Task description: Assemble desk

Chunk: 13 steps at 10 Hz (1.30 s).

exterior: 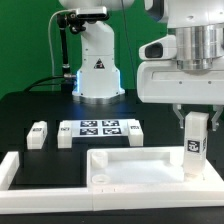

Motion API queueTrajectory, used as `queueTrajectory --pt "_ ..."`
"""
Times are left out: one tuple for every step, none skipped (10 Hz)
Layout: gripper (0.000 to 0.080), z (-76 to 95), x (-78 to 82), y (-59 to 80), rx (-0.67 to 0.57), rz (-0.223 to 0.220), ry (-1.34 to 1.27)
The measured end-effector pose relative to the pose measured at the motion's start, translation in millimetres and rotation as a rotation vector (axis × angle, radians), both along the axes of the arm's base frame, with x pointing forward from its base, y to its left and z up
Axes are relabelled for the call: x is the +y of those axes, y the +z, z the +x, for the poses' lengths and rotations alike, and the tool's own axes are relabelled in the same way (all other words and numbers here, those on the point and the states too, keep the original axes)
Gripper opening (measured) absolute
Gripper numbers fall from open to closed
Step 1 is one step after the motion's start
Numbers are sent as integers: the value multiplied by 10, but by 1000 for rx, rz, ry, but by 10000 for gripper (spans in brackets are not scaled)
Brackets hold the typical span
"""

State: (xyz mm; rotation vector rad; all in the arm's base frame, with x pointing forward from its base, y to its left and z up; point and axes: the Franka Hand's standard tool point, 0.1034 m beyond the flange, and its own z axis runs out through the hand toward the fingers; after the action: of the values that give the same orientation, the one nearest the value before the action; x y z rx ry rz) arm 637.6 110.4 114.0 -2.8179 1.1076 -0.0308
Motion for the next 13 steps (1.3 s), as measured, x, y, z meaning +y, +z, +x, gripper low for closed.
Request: queueTrajectory --pt "293 -8 19 -13 18 12 -153" --pt "293 -15 66 -29 35 31 -296" --pt "293 20 97 -33 42 81 -503" --pt "294 49 112 -41 36 143 -707" --pt "294 49 109 -38 44 167 -758" --pt "294 44 131 -40 46 168 -765" --pt "302 44 133 -41 43 166 -742" --pt "302 40 135 -42 30 154 -658" --pt "472 34 141 -44 0 125 -462" --pt "609 33 132 -49 -33 106 -263" --pt "639 33 136 -42 -54 89 -111" --pt "639 32 131 -47 -64 82 -36" --pt "648 32 126 -50 -75 74 43"
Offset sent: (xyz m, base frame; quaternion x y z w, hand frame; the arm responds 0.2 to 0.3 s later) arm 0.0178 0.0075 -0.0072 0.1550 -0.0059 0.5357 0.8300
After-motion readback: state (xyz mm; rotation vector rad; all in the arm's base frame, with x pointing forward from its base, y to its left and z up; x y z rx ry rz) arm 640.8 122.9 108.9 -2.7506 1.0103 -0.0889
